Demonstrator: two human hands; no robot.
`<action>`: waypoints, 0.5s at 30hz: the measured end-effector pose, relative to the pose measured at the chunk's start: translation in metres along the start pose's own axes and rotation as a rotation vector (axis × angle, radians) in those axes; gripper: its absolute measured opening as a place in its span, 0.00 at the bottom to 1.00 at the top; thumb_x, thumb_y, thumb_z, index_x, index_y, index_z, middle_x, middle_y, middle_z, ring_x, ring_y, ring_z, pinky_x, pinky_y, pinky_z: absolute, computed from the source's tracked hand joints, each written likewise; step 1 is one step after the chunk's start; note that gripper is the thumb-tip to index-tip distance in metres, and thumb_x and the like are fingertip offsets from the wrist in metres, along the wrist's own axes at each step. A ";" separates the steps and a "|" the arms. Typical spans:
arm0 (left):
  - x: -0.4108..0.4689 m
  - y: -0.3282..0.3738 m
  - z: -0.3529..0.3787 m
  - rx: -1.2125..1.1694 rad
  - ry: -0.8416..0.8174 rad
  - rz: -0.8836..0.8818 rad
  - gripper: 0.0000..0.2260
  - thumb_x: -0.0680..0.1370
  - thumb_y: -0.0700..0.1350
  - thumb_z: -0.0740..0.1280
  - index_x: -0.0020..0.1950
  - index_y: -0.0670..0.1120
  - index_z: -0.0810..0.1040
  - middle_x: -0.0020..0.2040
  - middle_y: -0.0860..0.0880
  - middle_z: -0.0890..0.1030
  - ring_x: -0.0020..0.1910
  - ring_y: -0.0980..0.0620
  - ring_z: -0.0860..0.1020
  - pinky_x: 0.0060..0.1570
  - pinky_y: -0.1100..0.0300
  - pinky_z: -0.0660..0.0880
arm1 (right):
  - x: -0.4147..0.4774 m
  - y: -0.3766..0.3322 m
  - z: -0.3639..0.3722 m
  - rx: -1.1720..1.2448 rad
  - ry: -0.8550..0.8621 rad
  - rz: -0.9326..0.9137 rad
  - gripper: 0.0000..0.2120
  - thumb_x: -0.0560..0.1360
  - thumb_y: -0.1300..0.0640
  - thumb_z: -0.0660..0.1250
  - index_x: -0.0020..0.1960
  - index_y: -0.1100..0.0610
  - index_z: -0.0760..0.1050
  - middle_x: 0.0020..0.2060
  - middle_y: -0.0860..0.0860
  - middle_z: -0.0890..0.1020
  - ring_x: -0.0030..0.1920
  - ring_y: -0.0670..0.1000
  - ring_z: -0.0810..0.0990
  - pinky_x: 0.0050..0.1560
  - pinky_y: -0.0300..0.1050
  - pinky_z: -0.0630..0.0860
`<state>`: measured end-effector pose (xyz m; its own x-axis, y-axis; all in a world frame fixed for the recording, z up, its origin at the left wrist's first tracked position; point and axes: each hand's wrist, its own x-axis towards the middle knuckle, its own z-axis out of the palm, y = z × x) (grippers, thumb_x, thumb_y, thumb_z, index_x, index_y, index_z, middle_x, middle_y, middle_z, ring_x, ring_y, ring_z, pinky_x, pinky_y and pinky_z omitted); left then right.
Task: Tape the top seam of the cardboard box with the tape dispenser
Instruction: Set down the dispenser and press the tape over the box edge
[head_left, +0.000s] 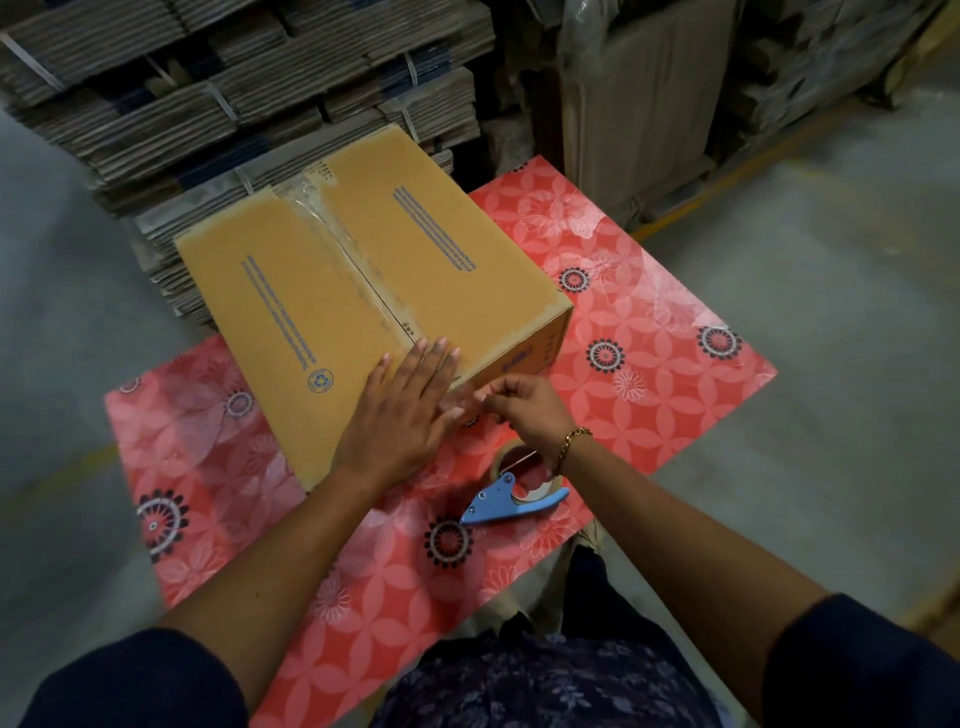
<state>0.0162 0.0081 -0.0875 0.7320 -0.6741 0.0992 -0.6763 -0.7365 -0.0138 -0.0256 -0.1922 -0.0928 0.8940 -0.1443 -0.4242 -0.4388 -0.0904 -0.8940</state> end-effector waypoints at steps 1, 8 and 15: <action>-0.002 0.000 0.000 0.012 0.024 0.038 0.27 0.84 0.57 0.58 0.81 0.49 0.60 0.82 0.48 0.62 0.80 0.47 0.63 0.75 0.41 0.63 | 0.002 0.001 0.000 -0.019 -0.001 -0.002 0.04 0.76 0.60 0.73 0.42 0.57 0.83 0.31 0.47 0.83 0.27 0.36 0.77 0.34 0.34 0.73; -0.007 -0.003 -0.001 -0.048 0.124 0.140 0.18 0.81 0.47 0.63 0.71 0.53 0.69 0.67 0.43 0.76 0.69 0.42 0.74 0.69 0.40 0.68 | 0.008 0.003 0.005 -0.072 0.019 -0.021 0.09 0.76 0.57 0.73 0.37 0.51 0.81 0.29 0.43 0.81 0.24 0.35 0.75 0.31 0.32 0.70; -0.006 -0.001 -0.006 -0.055 0.166 0.136 0.16 0.77 0.43 0.66 0.64 0.52 0.72 0.62 0.43 0.78 0.66 0.41 0.75 0.64 0.41 0.72 | 0.013 0.004 0.007 -0.152 0.039 -0.024 0.10 0.76 0.54 0.73 0.36 0.51 0.79 0.26 0.45 0.78 0.20 0.38 0.69 0.28 0.37 0.67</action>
<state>0.0115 0.0134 -0.0820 0.6134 -0.7449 0.2622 -0.7745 -0.6323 0.0155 -0.0149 -0.1872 -0.1036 0.9014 -0.1783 -0.3945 -0.4288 -0.2417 -0.8705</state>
